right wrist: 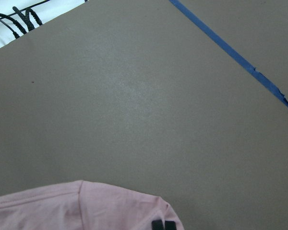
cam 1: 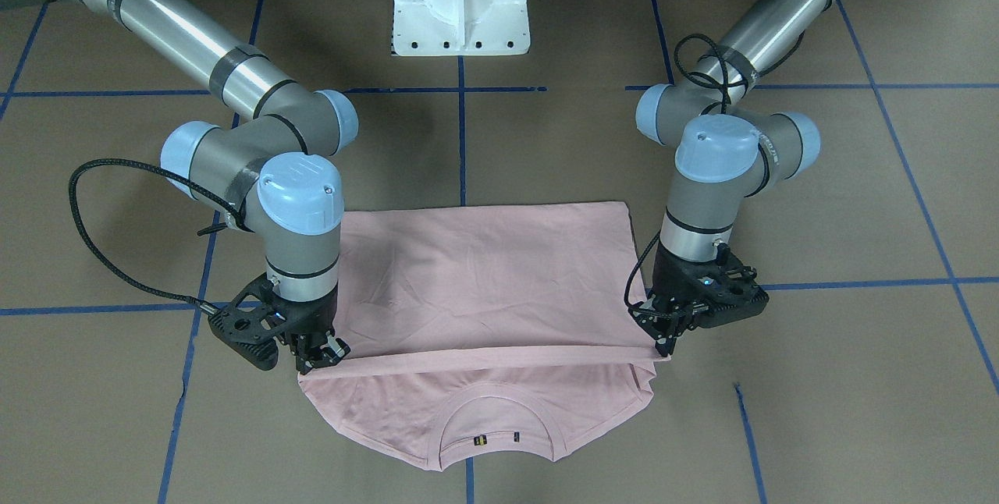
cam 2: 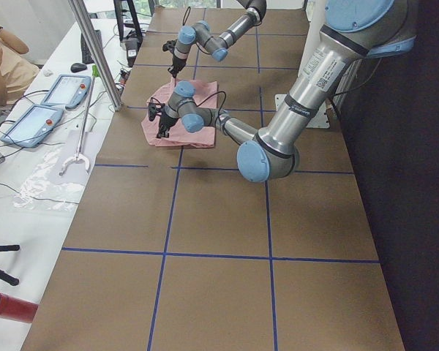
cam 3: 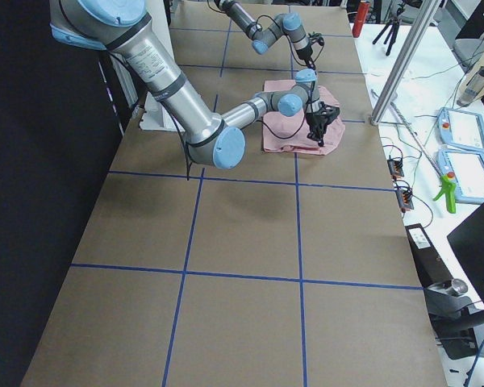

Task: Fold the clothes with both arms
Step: 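Release the hem onto the collar and raise both grippers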

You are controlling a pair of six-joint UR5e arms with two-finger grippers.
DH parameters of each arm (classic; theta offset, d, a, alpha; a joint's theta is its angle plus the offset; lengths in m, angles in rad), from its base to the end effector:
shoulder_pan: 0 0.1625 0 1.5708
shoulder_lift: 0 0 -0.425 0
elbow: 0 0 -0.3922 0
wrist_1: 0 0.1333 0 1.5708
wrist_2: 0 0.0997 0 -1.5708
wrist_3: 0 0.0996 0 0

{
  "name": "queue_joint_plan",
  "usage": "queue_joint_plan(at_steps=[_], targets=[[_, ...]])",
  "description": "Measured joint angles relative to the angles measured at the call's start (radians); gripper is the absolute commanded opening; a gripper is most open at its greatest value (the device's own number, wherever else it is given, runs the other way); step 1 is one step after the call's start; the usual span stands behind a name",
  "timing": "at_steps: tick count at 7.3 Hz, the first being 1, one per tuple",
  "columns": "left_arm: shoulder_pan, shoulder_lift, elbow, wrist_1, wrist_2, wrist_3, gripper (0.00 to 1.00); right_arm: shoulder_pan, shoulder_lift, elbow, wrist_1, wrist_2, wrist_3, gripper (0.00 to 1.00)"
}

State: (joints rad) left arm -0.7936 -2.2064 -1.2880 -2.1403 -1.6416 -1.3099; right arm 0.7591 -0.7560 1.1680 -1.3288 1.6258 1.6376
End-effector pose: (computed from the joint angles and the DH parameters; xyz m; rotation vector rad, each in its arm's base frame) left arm 0.4428 -0.6302 0.3495 0.4110 0.8378 -0.4613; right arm -0.4984 -0.6490 0.3153 0.1766 -0.6500 0.7775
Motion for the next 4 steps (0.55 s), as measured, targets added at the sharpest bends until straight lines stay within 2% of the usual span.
queue_joint_plan(at_steps=[3, 4], targets=[[-0.010, -0.001, 0.019, -0.026, 0.023, 0.001, 0.00, 0.005, 0.016, -0.039, 0.024, -0.016, -0.001, 0.00], [-0.011, -0.001, 0.029, -0.040, 0.030, 0.001, 0.13, 0.005, 0.025, -0.055, 0.025, -0.022, -0.001, 0.09]])
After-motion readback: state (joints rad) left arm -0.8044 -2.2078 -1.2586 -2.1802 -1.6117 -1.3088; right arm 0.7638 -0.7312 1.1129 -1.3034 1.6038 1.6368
